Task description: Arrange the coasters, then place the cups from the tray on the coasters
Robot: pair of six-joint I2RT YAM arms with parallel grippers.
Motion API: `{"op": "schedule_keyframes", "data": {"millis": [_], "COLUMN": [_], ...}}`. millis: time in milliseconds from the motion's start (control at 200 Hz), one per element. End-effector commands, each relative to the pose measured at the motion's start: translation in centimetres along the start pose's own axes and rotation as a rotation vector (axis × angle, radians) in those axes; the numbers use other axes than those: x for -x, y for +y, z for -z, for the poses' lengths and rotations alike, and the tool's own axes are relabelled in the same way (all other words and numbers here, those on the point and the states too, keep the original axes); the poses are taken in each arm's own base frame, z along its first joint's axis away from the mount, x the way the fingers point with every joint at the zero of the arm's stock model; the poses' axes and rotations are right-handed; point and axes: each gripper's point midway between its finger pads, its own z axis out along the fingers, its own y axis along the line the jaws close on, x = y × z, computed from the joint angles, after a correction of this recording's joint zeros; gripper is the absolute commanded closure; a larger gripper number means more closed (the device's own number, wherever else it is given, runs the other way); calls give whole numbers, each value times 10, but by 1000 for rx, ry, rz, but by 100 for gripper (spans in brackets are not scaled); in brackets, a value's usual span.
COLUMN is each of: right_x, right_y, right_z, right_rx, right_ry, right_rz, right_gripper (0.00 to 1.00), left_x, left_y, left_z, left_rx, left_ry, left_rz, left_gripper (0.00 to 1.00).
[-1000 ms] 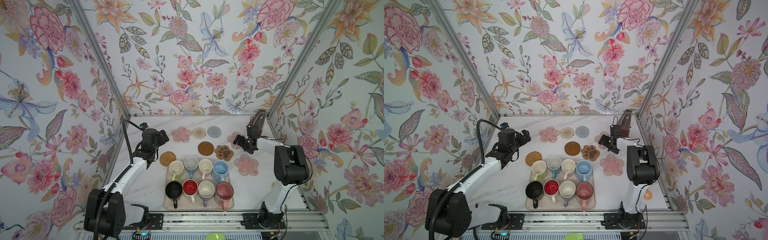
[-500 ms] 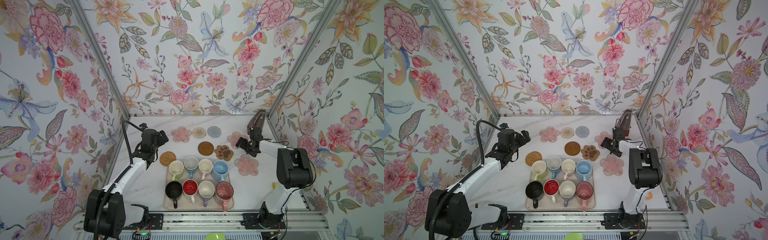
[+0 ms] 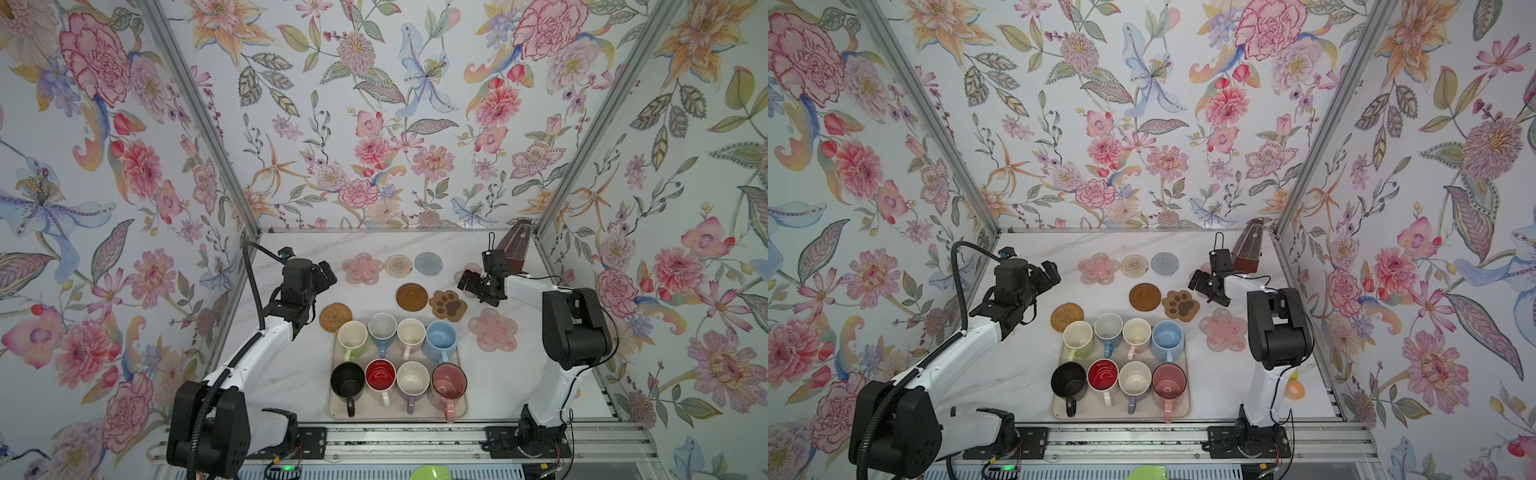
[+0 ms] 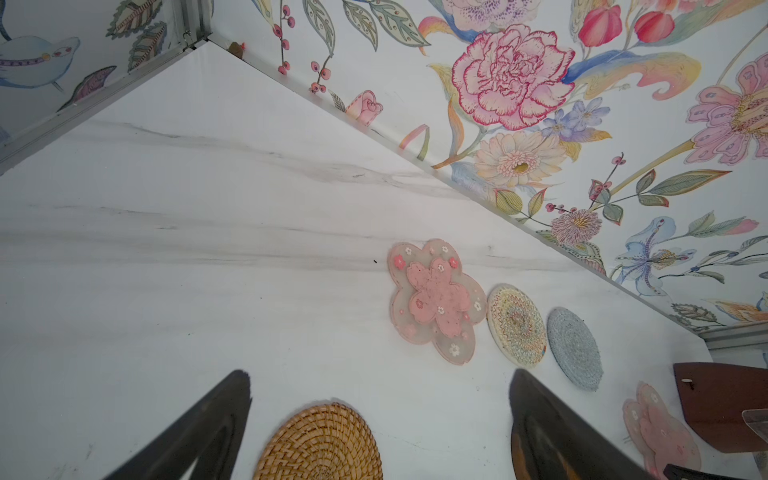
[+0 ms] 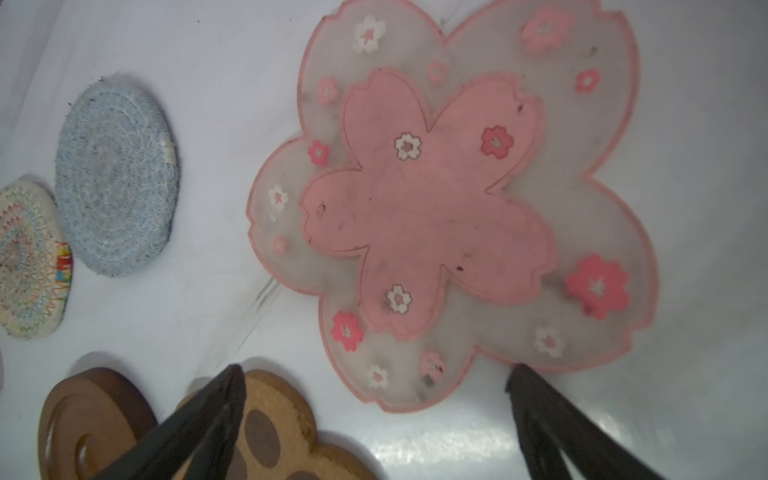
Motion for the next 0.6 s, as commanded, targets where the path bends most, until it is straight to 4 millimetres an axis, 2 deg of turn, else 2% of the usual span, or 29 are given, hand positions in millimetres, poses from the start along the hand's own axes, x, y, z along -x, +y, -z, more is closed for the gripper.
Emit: {"op": "schedule_keyframes", "data": {"millis": [0, 180, 325, 485, 591], "right_x": [-2, 7, 11, 16, 15], "right_y": [7, 29, 39, 31, 11], "right_z": [-16, -25, -23, -1, 17], "right_rx": [3, 34, 43, 45, 30], "right_ry": [25, 25, 18, -13, -27], "right_rz": [-8, 14, 31, 22, 1], "right_gripper": [1, 1, 1, 1, 1], "left_x": [0, 2, 1, 0, 0], "left_y": [10, 12, 13, 13, 13], "left_z": [6, 11, 12, 10, 8], "left_rx": [26, 30, 31, 27, 26], "left_ry": [-6, -19, -18, -15, -13], "left_rz": [14, 16, 19, 23, 21], "left_gripper": [1, 1, 1, 1, 1]}}
